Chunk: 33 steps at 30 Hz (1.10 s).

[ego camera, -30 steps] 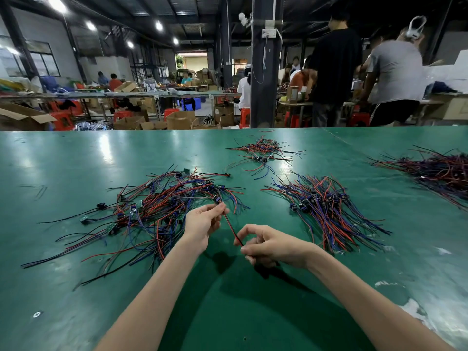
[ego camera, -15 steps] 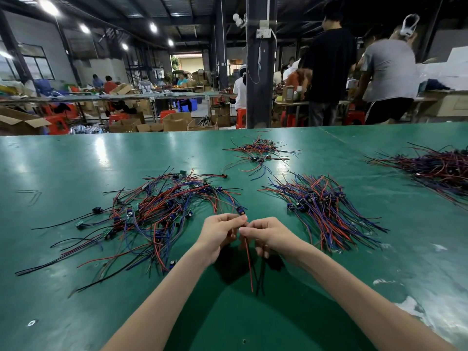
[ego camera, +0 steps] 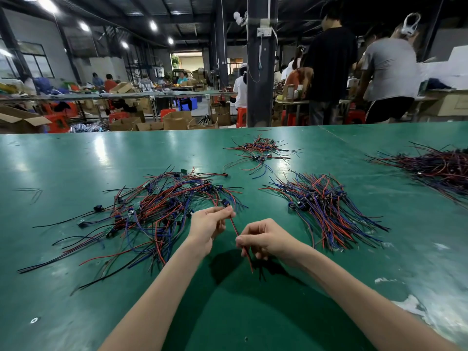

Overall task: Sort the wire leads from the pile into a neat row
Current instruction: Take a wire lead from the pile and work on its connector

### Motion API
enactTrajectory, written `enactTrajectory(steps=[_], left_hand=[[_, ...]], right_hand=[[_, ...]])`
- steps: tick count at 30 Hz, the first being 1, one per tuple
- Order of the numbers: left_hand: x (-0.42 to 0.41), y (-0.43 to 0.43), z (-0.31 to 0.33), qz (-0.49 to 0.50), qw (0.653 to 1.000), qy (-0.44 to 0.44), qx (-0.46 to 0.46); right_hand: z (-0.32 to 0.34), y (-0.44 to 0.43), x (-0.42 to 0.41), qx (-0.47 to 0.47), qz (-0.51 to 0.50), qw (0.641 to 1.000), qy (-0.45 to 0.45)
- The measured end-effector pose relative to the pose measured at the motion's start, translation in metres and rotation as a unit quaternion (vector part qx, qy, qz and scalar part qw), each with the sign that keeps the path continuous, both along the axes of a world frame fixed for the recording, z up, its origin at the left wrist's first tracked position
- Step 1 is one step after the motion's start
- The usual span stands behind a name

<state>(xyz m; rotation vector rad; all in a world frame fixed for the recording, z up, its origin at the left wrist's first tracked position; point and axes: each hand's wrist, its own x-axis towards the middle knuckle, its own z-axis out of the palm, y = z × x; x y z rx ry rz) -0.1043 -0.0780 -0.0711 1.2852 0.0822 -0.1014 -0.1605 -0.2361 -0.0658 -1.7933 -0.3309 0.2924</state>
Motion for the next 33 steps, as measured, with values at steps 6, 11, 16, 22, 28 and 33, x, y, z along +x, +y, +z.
enactTrajectory(steps=[6, 11, 16, 22, 28, 33], left_hand=[[0.006, 0.013, 0.003, 0.041, 0.999, 0.005, -0.011], [0.009, 0.018, 0.002, 0.074, 0.997, 0.004, -0.014], [0.017, 0.028, 0.002, 0.117, 0.992, 0.024, -0.045], [0.016, 0.034, 0.005, 0.096, 0.993, 0.019, -0.061], [-0.001, 0.008, 0.01, -0.017, 0.999, 0.008, -0.044], [-0.016, -0.015, 0.004, -0.114, 0.993, 0.004, 0.012]], right_hand=[[0.002, -0.003, -0.006, -0.013, 0.051, 0.999, -0.008], [0.006, -0.004, -0.007, -0.04, 0.102, 0.994, 0.008], [0.007, -0.004, -0.011, -0.065, 0.191, 0.978, 0.045], [0.019, -0.018, -0.004, -0.067, 0.135, 0.986, 0.072], [0.02, -0.023, 0.009, 0.053, -0.057, 0.996, 0.047], [0.006, -0.009, 0.007, 0.012, -0.088, 0.996, -0.007]])
